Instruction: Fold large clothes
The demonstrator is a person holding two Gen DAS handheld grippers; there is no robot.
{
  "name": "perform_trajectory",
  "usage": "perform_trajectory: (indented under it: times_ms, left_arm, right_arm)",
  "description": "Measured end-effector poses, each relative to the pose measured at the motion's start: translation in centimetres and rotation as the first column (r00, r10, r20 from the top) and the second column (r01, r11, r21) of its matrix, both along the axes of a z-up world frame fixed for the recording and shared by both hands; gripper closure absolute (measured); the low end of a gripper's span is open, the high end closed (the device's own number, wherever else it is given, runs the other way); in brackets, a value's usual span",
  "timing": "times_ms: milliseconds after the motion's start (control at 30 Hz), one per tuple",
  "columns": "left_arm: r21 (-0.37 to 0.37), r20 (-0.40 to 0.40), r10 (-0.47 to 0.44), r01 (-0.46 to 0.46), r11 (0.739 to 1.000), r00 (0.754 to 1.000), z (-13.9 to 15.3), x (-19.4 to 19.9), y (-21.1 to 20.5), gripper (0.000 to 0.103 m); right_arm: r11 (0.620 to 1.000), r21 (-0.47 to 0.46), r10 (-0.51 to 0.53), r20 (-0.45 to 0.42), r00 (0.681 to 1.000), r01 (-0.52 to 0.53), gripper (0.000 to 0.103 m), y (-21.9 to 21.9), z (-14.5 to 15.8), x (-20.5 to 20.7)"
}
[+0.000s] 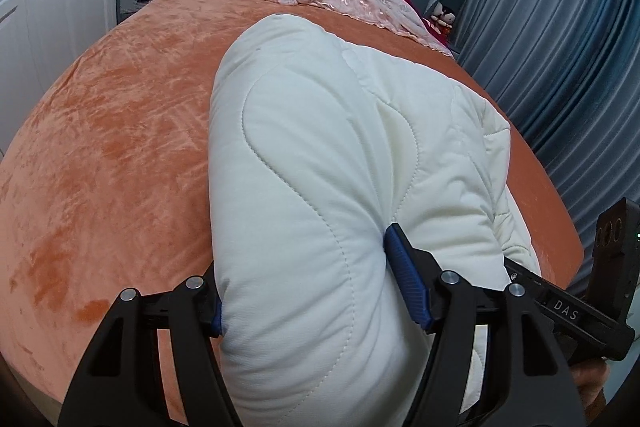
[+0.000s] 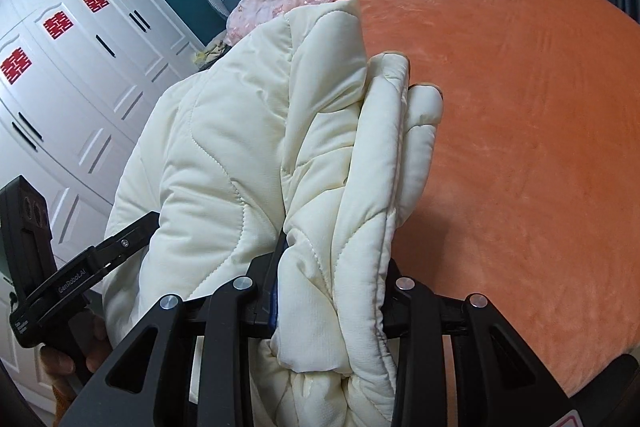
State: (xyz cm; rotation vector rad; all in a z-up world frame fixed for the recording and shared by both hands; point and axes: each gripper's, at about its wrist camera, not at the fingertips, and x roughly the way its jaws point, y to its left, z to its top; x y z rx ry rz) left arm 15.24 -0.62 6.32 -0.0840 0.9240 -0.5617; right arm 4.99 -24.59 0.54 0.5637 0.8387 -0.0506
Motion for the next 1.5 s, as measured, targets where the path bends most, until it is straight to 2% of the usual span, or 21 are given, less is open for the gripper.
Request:
perform_trajectory:
  times_ms: [233,533,633,733,833,867,967,1033,1133,1167,1233,1267,1367,1500]
  left_arm:
    - [-0.014,-0.057,0.014,-0.014,1.0,0.998,-4.1,3.9,2.9,0.039]
    - [-0.016,-0.108,0.017,-0.018,1.0,0.994,-9.2,5.2,4.1,0.039]
    - [-0.017,-0.113,0.026,-0.028,0.999,0.993,-10.3,5.4,4.4,0.037]
    - [-0.012,-0.123,0.046,-0.047,0.999,0.991,-10.9,5.6,4.6,0.032]
    - [0.052,-0.094,0.087,-0.083,0.995,0.992,-10.4,5.4,4.5,0.022]
    - [0.094,-0.068,0.103,-0.096,0.991,0.992,-10.0,5.1,4.3,0.018]
    - [0.247,0.038,0.106,-0.112,0.962,0.994,-8.1,3.7,3.0,0.017]
    - [0.34,0.09,0.102,-0.127,0.932,0.991,-6.8,2.7,2.0,0.017]
    - [0.381,0.116,0.106,-0.143,0.914,0.988,-5.1,1.4,1.2,0.017]
    - [0.378,0.114,0.109,-0.145,0.914,0.987,-4.6,1.1,1.0,0.017]
    - [0.373,0.093,0.128,-0.154,0.915,0.987,-3.7,0.6,0.6,0.017]
    - [0.363,0.081,0.136,-0.156,0.919,0.987,-3.5,0.4,0.5,0.017]
    - [0.375,0.067,0.156,-0.17,0.911,0.985,-3.5,-0.1,-0.2,0.017]
    - [0.4,0.042,0.176,-0.178,0.899,0.983,-4.6,-0.8,-0.7,0.018]
  right_arm:
    - [1.0,-0.019,0.018,-0.054,0.998,-0.019,0.072,2.5,-2.2,3.6]
    - [0.999,-0.018,0.032,-0.117,0.993,-0.034,0.07,3.1,-5.4,4.9]
    - [0.999,-0.03,0.028,-0.125,0.992,-0.032,0.066,3.3,-6.0,5.4]
    - [1.0,-0.014,-0.002,-0.131,0.991,0.0,0.053,2.7,-6.3,5.4]
    - [1.0,-0.001,-0.009,-0.146,0.989,0.009,0.048,2.2,-5.6,5.3]
    - [1.0,0.006,-0.006,-0.153,0.988,0.007,0.048,1.9,-5.2,5.1]
    - [1.0,-0.009,-0.018,-0.157,0.987,0.016,0.047,1.5,-3.3,4.0]
    - [0.996,-0.092,-0.03,-0.136,0.99,0.017,0.046,1.9,-1.2,3.1]
    - [0.968,-0.251,-0.029,-0.082,0.996,0.008,0.046,3.3,2.0,2.0]
    - [0.963,-0.27,-0.015,-0.072,0.997,-0.005,0.047,3.7,2.7,1.9]
    - [0.96,-0.276,0.031,-0.054,0.998,-0.045,0.061,4.6,3.7,1.9]
    - [0.958,-0.281,0.049,-0.057,0.997,-0.063,0.077,5.0,3.8,2.0]
    - [0.945,-0.305,0.094,-0.086,0.992,-0.116,0.095,6.5,3.1,2.3]
    - [0.945,-0.3,0.1,-0.121,0.988,-0.133,0.097,7.8,1.4,2.3]
